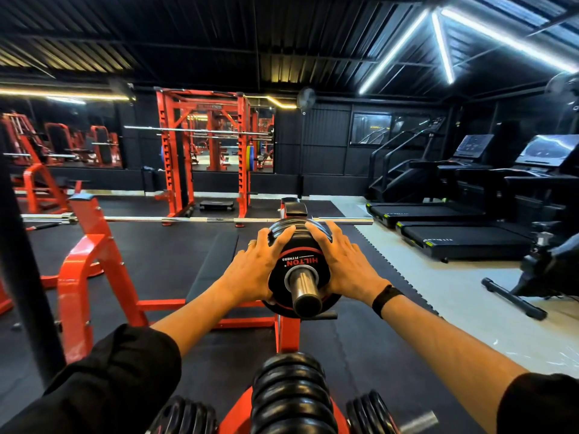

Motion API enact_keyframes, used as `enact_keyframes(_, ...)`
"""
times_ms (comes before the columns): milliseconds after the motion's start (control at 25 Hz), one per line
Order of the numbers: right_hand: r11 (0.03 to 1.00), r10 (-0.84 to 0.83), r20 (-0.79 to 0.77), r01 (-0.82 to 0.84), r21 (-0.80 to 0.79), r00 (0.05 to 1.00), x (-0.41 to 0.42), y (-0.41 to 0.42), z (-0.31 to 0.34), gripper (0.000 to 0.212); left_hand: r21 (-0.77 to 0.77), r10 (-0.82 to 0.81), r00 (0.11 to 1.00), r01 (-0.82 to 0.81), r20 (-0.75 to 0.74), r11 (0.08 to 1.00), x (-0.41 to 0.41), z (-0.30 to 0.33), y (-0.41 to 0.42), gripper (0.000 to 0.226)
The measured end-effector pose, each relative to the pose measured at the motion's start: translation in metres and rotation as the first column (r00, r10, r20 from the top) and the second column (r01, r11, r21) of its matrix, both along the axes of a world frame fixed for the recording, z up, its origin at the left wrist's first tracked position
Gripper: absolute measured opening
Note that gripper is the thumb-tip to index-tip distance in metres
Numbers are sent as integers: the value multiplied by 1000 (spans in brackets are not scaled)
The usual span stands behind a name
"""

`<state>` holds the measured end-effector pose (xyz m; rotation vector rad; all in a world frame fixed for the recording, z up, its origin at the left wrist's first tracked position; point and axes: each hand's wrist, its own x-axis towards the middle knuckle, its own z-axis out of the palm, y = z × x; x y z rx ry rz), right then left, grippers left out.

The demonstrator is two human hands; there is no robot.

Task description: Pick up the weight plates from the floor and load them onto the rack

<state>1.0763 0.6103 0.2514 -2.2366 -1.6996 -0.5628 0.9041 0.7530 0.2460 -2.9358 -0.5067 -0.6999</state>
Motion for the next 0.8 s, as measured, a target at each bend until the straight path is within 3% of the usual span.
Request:
enact_keyframes(440,997,40,-125,-32,66,991,-8,-1,-2,114,-26,28,999,-28,19,999,0,-4,0,126)
enact_keyframes(800,998,25,-146,-16,64,989,-8,-1,-3,110,-59,28,999,-26,33,998,-1,-7,-1,121)
